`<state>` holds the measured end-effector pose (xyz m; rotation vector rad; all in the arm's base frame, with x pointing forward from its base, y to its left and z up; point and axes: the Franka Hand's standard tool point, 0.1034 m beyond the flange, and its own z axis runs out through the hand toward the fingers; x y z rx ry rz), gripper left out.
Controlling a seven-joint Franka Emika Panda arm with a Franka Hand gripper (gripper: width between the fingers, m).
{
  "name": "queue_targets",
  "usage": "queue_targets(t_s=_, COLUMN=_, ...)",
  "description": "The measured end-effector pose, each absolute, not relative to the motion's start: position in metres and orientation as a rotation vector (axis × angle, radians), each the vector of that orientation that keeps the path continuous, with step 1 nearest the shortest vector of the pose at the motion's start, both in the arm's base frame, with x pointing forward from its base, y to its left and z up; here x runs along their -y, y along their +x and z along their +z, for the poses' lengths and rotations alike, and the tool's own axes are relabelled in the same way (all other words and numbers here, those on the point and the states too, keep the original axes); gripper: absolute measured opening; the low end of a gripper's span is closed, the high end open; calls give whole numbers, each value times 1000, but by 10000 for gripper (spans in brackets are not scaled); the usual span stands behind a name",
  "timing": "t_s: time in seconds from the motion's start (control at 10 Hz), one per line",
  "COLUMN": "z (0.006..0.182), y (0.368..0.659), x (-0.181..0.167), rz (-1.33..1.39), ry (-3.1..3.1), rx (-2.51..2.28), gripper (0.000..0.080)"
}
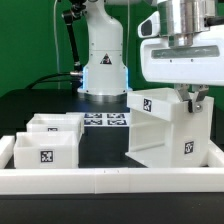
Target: Assemble drawer
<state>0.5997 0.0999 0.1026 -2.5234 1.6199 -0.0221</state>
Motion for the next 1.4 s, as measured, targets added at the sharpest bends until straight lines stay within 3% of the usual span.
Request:
queue_targets(t_s=0.5, z=101, y=610, x=-95, rz=87, ry=-2037, rx=-2115, gripper=41)
queue_targets(t_s=1.2, z=102, y=649, x=-93, rz=65, ry=-2002, rx=-2112, gripper=41)
queue_targets(t_s=1.4, z=102, y=649, x=-94, rz=95, ry=-2033, rx=-2100, gripper=41)
